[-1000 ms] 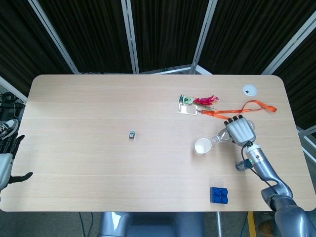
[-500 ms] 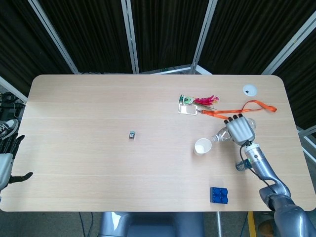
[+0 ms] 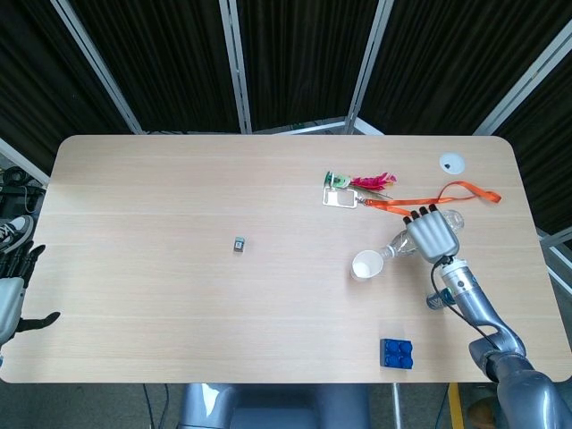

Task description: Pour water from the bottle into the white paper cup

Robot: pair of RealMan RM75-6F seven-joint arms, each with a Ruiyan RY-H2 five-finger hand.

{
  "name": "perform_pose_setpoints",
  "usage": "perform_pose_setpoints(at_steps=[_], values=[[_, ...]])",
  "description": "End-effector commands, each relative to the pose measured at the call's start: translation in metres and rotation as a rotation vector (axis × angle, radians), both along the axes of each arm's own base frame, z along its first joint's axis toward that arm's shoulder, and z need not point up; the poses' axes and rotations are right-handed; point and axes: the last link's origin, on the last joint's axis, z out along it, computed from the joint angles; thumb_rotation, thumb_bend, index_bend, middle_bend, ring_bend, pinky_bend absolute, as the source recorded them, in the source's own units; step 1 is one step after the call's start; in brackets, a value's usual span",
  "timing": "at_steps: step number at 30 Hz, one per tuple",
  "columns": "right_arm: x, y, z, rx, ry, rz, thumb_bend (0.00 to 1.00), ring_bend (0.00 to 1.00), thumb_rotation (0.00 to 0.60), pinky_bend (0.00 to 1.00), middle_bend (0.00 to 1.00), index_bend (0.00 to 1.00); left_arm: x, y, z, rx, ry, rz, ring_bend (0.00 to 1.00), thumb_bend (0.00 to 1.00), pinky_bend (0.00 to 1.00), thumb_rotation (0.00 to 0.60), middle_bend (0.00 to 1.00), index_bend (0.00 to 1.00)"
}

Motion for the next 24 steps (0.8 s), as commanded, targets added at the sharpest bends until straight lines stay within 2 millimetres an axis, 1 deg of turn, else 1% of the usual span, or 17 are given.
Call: perform_pose_setpoints(at_steps=[1, 15, 24], values=[[0.0005, 0.0004, 0.0002, -0.002, 0.020, 0.012, 0.35, 0.56, 0.600, 0.59, 0.61, 0.55, 0.0000, 0.0000, -0.0001, 0.001, 0.002, -0.001, 0.00, 0.00, 0.00, 0.600, 0.00, 0.00], [0.0014, 0.0016, -0.0002, -0.015, 0.079, 0.046, 0.35, 0.56, 0.600, 0.59, 0.61, 0.55, 0.0001, -0.0001, -0.0008, -0.003, 0.002, 0.003, 0.00, 0.00, 0.00, 0.600, 0.00, 0.00], [0.0013, 0.0020, -0.0007, -0.016, 0.084, 0.049, 0.35, 0.56, 0.600, 0.59, 0.61, 0.55, 0.0002, 0.0000, -0.0010, -0.004, 0.002, 0.003, 0.00, 0.00, 0.00, 0.600, 0.00, 0.00]])
